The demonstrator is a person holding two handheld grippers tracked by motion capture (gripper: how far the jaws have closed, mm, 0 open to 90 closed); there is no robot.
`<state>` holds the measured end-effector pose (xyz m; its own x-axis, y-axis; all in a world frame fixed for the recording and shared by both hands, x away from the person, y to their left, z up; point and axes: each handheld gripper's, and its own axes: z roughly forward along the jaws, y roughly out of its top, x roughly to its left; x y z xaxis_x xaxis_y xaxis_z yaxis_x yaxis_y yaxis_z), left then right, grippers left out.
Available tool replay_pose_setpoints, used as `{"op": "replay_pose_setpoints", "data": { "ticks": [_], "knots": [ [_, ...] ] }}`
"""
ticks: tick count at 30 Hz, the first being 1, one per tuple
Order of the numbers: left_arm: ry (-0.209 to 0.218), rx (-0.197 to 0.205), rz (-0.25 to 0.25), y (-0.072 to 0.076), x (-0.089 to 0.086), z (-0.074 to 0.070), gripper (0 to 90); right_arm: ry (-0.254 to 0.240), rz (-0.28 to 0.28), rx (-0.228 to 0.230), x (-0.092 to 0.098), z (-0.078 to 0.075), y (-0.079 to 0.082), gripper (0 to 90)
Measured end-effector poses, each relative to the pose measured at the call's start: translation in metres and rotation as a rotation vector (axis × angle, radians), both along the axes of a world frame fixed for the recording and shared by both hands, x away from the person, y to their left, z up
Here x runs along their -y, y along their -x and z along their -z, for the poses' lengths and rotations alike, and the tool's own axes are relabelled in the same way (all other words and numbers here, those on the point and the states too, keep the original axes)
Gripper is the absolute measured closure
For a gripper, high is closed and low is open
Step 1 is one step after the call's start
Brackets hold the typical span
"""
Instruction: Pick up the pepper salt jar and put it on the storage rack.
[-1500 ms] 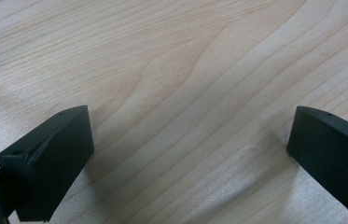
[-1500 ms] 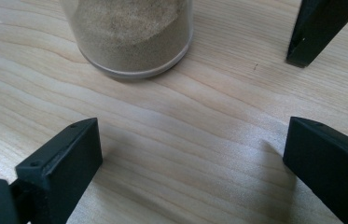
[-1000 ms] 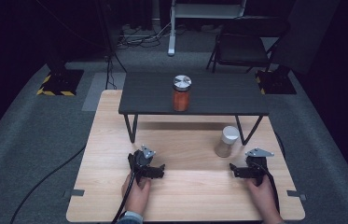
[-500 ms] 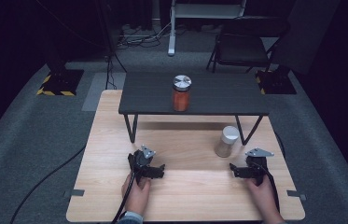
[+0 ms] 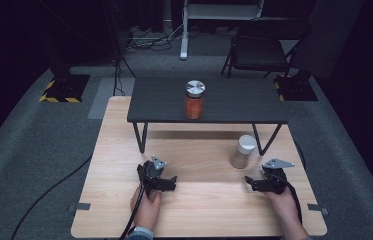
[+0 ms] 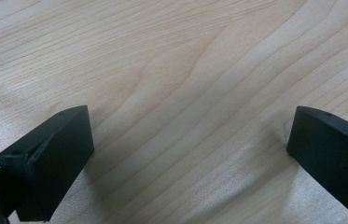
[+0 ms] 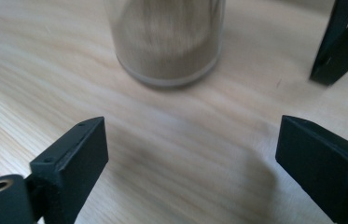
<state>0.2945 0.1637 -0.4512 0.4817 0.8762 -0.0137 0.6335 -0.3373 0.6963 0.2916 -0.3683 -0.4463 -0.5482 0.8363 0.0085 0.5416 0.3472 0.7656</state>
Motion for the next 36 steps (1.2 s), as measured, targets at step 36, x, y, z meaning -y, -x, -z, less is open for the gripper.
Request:
{"op": "replay_pose_setpoints", "data": {
  "ticks": [36],
  "knots": [
    [0.000, 0.002, -0.001, 0.000, 0.001, 0.000, 0.3, -0.238, -0.070, 0.305, 0.019, -0.007, 0.019, 7.5]
  ]
}}
